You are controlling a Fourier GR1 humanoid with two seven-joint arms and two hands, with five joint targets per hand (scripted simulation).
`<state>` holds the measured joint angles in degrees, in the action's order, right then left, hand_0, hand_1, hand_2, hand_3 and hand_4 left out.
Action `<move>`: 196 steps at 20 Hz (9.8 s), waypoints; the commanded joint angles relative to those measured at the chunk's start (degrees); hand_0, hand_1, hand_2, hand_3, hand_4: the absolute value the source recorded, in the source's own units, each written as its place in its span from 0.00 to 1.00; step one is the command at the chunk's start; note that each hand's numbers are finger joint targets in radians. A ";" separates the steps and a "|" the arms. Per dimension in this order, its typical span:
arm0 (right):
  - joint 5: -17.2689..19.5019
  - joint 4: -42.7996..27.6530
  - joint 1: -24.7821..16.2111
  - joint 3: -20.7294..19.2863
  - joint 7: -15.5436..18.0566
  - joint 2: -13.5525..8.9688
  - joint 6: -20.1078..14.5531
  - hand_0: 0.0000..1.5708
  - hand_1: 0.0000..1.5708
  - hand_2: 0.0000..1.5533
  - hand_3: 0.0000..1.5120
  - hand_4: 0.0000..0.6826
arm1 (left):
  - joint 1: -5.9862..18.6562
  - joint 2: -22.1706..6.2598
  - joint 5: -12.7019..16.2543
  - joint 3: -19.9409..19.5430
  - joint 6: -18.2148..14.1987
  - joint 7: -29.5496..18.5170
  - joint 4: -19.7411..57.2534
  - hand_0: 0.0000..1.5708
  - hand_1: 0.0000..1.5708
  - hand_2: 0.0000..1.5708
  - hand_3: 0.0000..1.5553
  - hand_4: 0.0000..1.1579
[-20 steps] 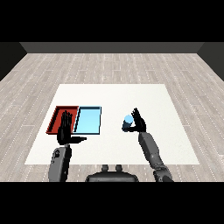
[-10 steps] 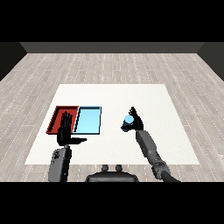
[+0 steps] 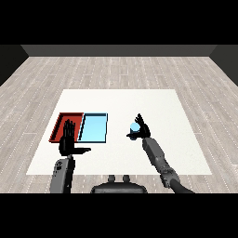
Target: Pick the blue can and put it in the blue box
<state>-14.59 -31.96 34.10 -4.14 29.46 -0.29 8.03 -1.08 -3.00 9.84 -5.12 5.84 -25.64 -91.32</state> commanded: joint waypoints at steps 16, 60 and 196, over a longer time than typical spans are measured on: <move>-0.88 2.31 4.64 8.33 -2.50 0.24 -14.29 0.99 0.99 0.95 0.94 0.98 | -0.12 -0.92 1.74 -0.49 1.99 0.48 0.33 0.00 0.00 0.00 0.00 0.00; 4.17 -39.53 -9.33 21.63 -9.64 0.28 -19.72 0.90 0.90 0.93 0.93 0.97 | 18.23 2.99 1.78 22.56 -13.71 4.36 24.51 0.00 0.00 0.00 0.00 0.00; -9.25 -58.55 -27.65 6.67 -11.35 -9.20 -12.46 0.00 0.00 0.00 0.00 0.00 | 45.25 -8.04 -3.26 11.60 -23.17 20.87 89.29 1.00 1.00 0.95 0.00 0.55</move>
<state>-24.90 -89.67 5.97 2.19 18.12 -10.00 -3.28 47.50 -12.31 3.89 9.34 -20.77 -5.24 -4.09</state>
